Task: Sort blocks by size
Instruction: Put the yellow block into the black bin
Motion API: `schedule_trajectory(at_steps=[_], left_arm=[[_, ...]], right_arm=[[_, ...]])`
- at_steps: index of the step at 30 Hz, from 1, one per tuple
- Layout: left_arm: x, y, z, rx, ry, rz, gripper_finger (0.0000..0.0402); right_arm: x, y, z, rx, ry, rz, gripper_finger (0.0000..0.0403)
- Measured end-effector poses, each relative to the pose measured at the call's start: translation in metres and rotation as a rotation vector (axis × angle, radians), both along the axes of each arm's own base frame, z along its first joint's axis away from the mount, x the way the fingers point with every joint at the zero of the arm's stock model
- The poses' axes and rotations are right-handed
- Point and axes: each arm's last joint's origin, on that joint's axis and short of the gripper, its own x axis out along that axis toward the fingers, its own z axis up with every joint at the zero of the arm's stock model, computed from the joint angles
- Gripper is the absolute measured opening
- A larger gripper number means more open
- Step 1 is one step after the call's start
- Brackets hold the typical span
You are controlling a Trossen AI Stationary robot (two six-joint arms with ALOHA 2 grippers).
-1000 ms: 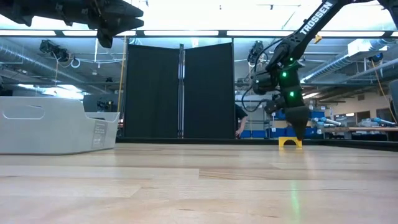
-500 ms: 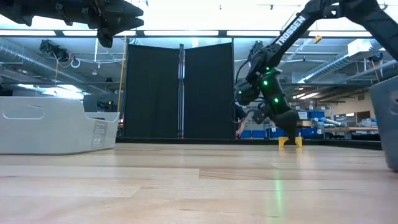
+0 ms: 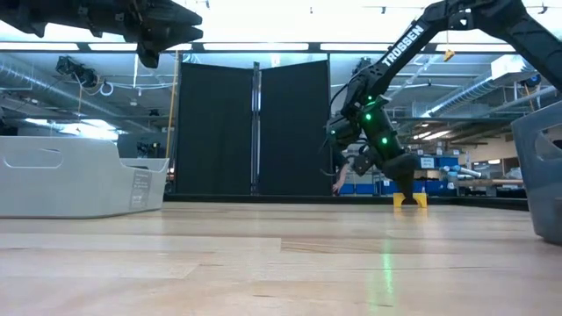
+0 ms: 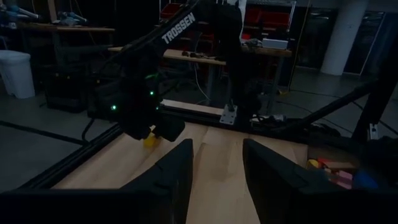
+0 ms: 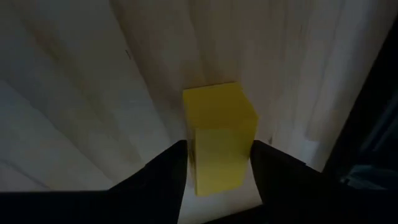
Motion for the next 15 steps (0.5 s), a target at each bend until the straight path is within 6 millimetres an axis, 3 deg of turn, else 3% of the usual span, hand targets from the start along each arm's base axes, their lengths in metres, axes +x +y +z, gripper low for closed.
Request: schedule_trajectory(at_steps=[4,15], left_arm=[[0.0,0.0,0.0,0.0,0.0,0.0,0.0148],[-0.0001,0.0,0.0001,0.001,0.0,0.0,0.0148]], right_arm=[[-0.0002,0.0003,0.0,0.008,0.001,0.003,0.0184],[0.0017,0.0063,0.0023,0.014,0.028,0.033,0.0126]])
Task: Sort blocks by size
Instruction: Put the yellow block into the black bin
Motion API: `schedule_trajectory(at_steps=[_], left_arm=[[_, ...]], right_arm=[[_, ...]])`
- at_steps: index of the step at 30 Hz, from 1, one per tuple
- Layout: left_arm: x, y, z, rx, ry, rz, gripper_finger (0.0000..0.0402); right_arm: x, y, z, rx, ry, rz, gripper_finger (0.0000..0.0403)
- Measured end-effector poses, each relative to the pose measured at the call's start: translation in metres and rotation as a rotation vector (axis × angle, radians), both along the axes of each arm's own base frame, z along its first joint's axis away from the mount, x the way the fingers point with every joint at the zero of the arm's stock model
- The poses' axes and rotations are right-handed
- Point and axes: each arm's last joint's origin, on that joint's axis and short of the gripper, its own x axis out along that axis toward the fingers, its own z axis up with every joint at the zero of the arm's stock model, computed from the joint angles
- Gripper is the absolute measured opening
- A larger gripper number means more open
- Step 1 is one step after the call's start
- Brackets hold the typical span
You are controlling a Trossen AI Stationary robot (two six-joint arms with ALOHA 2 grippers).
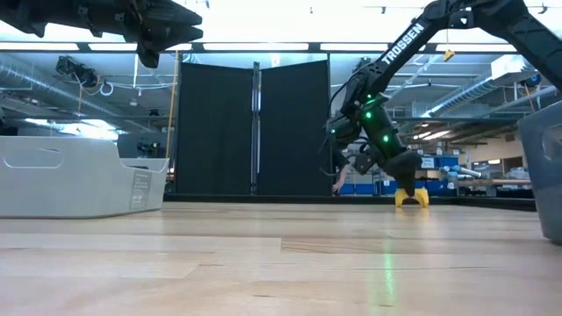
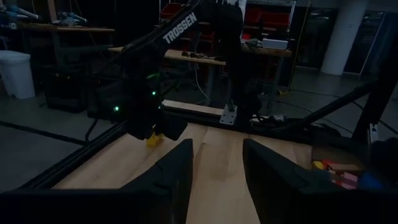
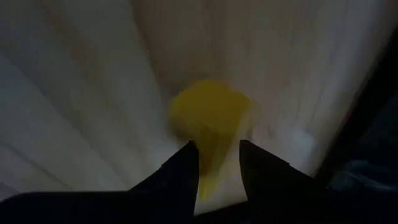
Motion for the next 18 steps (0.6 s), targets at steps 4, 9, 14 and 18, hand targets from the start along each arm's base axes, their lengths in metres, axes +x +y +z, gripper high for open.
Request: schedule_trajectory(at_steps=[4,9,14,18], left_arm=[[0.0001,0.0,-0.0001,0.0,0.0,0.0,0.0148],[0.0001,0.0,-0.0001,0.001,0.001,0.0,0.0147],[0.0001,0.0,-0.0003,0.001,0.003,0.0,0.0147],[0.0001,0.0,-0.0003,0.002,0.003,0.0,0.0147]], right_arm=[[0.0023,0.004,-0.0015,0.017,0.007,0.019,0.0118],[0.0043,0.0068,-0.0013,0.016,0.009,0.028,0.0103],[0.0056,0.0079,0.0009,0.014,-0.003,0.01,0.0108],[0.0081,0.0076,0.0016,0.024,-0.038,0.003,0.0134]])
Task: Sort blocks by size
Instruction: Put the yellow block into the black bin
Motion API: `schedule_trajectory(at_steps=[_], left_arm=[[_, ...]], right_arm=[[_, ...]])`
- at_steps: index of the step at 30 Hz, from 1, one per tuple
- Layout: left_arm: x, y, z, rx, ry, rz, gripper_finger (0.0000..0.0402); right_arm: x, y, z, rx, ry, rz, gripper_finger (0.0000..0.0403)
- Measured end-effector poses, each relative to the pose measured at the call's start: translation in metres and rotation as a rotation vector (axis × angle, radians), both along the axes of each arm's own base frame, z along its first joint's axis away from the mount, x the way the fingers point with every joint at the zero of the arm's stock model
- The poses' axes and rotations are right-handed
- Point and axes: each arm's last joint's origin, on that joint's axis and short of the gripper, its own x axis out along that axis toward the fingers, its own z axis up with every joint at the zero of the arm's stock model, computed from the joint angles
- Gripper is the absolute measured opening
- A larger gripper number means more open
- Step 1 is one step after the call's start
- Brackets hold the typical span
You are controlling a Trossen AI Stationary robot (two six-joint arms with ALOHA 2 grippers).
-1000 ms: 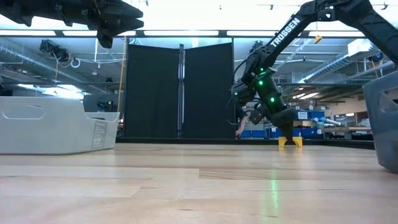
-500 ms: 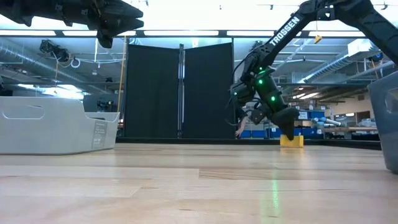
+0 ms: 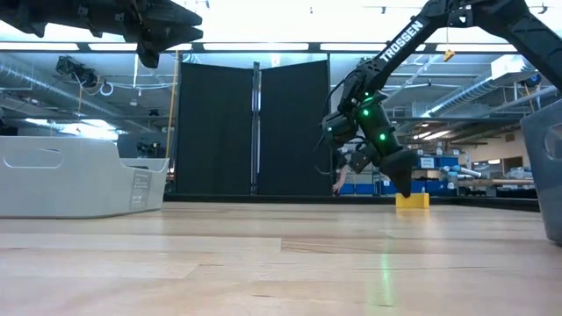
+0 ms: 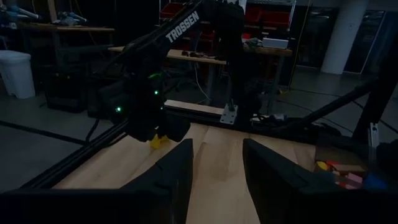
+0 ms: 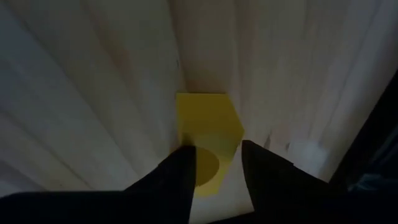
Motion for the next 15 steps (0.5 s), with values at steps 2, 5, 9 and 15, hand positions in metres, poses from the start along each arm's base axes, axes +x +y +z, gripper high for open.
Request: schedule_trajectory(at_steps=[2,5,9,15], left_arm=[[0.0,0.0,0.0,0.0,0.0,0.0,0.0147],[0.0,0.0,0.0,0.0,0.0,0.0,0.0147],[0.0,0.0,0.0,0.0,0.001,0.0,0.0147],[0.0,0.0,0.0,0.003,0.002,0.0,0.0147]], right_arm=[[0.0,0.0,0.0,0.003,0.0,0.007,0.0149],[0.0,0.001,0.0,0.005,0.008,0.022,0.0164],[0.001,0.002,0.004,-0.031,0.011,0.023,0.0176],[0.001,0.006,0.037,-0.107,-0.161,-0.06,0.0202]])
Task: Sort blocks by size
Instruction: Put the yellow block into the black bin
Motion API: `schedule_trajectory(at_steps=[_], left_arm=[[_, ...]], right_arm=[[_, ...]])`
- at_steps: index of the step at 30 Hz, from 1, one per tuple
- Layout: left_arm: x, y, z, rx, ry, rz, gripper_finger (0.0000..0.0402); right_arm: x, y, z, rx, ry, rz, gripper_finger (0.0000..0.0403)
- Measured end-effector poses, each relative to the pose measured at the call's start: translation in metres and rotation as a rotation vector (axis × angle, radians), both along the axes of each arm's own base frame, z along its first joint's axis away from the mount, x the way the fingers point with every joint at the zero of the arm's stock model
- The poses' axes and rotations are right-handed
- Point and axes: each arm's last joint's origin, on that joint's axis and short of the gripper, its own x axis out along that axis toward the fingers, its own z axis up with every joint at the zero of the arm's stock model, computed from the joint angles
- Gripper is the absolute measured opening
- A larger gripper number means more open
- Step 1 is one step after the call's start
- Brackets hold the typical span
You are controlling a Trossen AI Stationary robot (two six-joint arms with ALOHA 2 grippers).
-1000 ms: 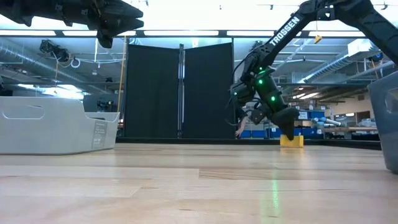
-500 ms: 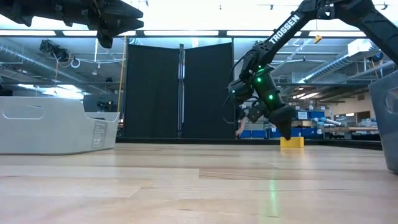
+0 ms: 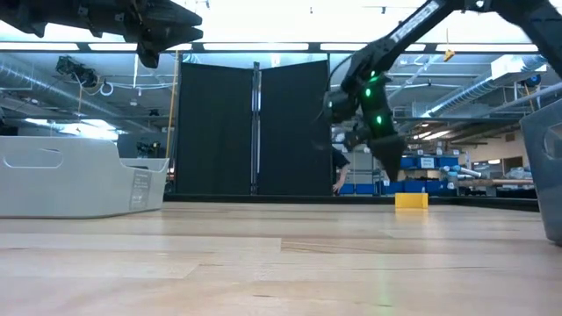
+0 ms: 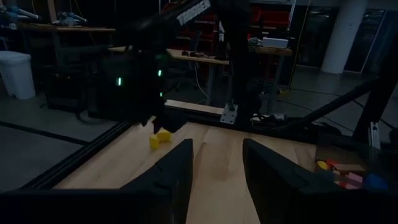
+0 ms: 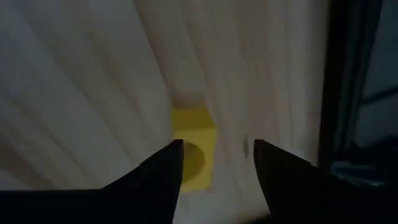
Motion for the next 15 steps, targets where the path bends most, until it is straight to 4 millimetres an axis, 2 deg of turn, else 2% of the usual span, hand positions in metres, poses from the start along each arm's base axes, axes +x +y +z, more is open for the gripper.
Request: schedule_trajectory(at_steps=[3,6,9,15], left_arm=[[0.0,0.0,0.0,0.0,0.002,0.0,0.0147],[0.0,0.0,0.0,0.0,0.004,0.0,0.0147],[0.0,0.0,0.0,0.0,0.004,0.0,0.0147],[0.0,0.0,0.0,0.001,0.005,0.0,0.0147]], right_arm=[[-0.001,0.003,0.018,-0.012,-0.145,-0.061,0.022],[-0.009,0.005,0.021,-0.012,-0.219,-0.125,0.0241],[-0.021,0.008,0.012,-0.004,-0.235,-0.179,0.0266],[-0.038,0.018,-0.019,0.033,-0.184,-0.227,0.0314]])
